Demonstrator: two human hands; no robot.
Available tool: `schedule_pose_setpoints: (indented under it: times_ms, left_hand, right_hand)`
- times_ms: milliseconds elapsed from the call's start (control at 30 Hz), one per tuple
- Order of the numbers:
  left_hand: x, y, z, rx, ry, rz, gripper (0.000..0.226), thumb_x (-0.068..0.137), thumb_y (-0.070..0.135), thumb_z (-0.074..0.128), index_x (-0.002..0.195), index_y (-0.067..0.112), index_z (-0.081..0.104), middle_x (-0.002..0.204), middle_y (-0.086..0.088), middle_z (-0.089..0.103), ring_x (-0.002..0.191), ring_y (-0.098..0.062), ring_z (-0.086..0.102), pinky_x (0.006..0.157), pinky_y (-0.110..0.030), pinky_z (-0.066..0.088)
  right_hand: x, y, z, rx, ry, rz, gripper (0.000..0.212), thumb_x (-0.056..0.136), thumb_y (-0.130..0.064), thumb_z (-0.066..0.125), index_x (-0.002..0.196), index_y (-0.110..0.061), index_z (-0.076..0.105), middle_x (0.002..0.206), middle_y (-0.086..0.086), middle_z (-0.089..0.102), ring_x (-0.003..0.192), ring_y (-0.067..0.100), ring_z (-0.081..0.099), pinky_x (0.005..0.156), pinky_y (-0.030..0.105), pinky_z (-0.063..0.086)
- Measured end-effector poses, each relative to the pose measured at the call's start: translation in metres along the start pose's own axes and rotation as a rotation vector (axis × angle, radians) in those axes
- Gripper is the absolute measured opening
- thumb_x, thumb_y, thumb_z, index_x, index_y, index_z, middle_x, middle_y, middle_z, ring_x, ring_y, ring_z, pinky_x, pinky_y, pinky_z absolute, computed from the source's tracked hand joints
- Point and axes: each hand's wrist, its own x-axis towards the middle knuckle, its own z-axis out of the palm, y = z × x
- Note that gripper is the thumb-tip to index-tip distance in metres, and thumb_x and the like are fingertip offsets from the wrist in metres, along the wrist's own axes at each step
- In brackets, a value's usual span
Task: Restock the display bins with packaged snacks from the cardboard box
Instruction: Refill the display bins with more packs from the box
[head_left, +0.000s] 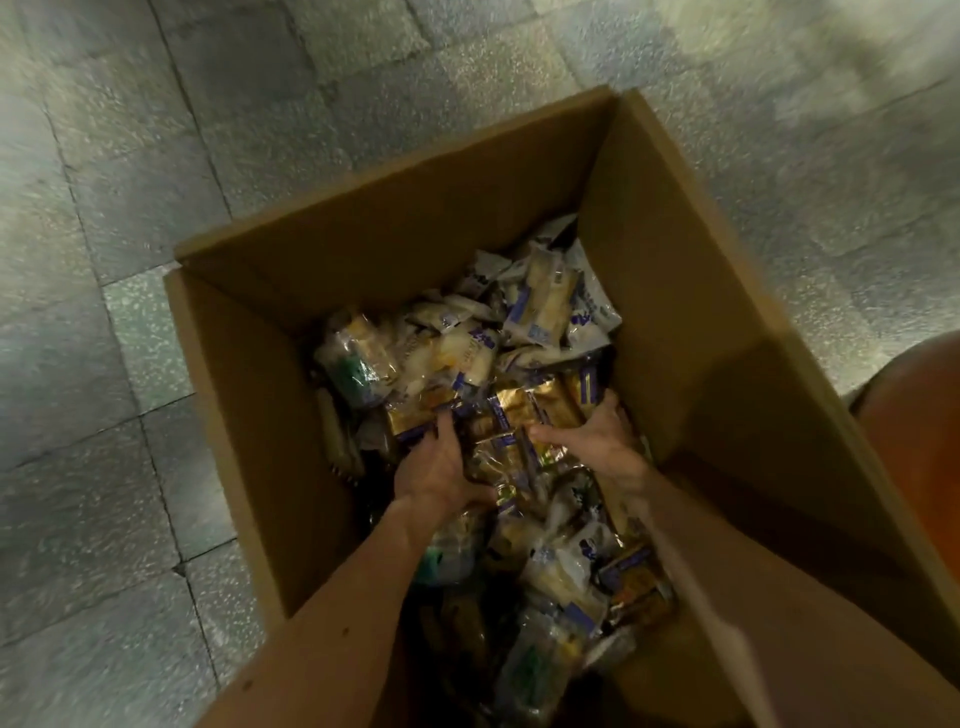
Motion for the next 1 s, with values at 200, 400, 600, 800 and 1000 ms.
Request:
schedule_pose_setpoints:
  times_ms: [200, 400, 600, 800, 1000]
  left_hand:
    - [0.001, -0.001, 0.001, 0.31, -0.062, 0.068, 0.086, 0.069, 0.07, 0.075, 0.138, 0.025, 0.049, 0.145, -0.008, 0.04, 0.138, -0.03, 0.031, 0.113, -0.047, 0.031]
    - [0.0, -0.008, 0.001, 0.023, -0.238, 0.089, 0.093, 0.061, 0.057, 0.088, 0.137, 0.02, 0.05, 0.139, -0.002, 0.054, 0.129, -0.024, 0.049, 0.105, -0.037, 0.043]
    - [-0.012, -0.001, -0.003, -0.095, -0.294, 0.027, 0.105, 0.061, 0.04, 0.094, 0.146, 0.019, 0.036, 0.14, -0.002, 0.054, 0.13, -0.025, 0.05, 0.108, -0.035, 0.042]
    - [-0.035, 0.009, -0.009, -0.018, -0.354, 0.019, 0.049, 0.076, 0.033, 0.086, 0.111, 0.017, 0.056, 0.11, -0.001, 0.063, 0.102, -0.018, 0.056, 0.087, -0.026, 0.045]
    - [-0.075, 0.032, -0.049, 0.011, -0.107, 0.096, 0.061, 0.071, 0.047, 0.086, 0.117, 0.018, 0.058, 0.105, 0.0, 0.063, 0.098, -0.02, 0.059, 0.084, -0.029, 0.049]
  right_hand:
    - [0.008, 0.007, -0.015, 0.002, -0.135, 0.037, 0.121, 0.074, -0.046, 0.084, 0.157, -0.002, 0.008, 0.164, 0.015, 0.02, 0.15, 0.031, 0.023, 0.117, 0.038, 0.029]
    - [0.004, 0.01, -0.017, 0.021, -0.165, 0.037, 0.101, 0.08, -0.036, 0.083, 0.15, 0.007, 0.025, 0.156, 0.019, 0.035, 0.142, 0.031, 0.036, 0.109, 0.033, 0.035]
    - [-0.001, 0.033, -0.025, 0.114, -0.194, 0.044, 0.133, 0.068, -0.049, 0.088, 0.159, -0.007, -0.001, 0.167, 0.009, 0.006, 0.153, 0.027, 0.012, 0.123, 0.041, 0.023]
    - [-0.028, 0.047, -0.044, 0.122, -0.114, -0.048, 0.144, 0.034, -0.067, 0.092, 0.154, -0.019, 0.028, 0.155, -0.001, 0.041, 0.142, 0.022, 0.04, 0.117, 0.044, 0.034]
    - [-0.078, 0.053, -0.084, -0.028, -0.069, -0.143, 0.103, 0.056, -0.039, 0.096, 0.142, -0.021, 0.042, 0.137, -0.004, 0.056, 0.129, 0.02, 0.052, 0.112, 0.044, 0.04]
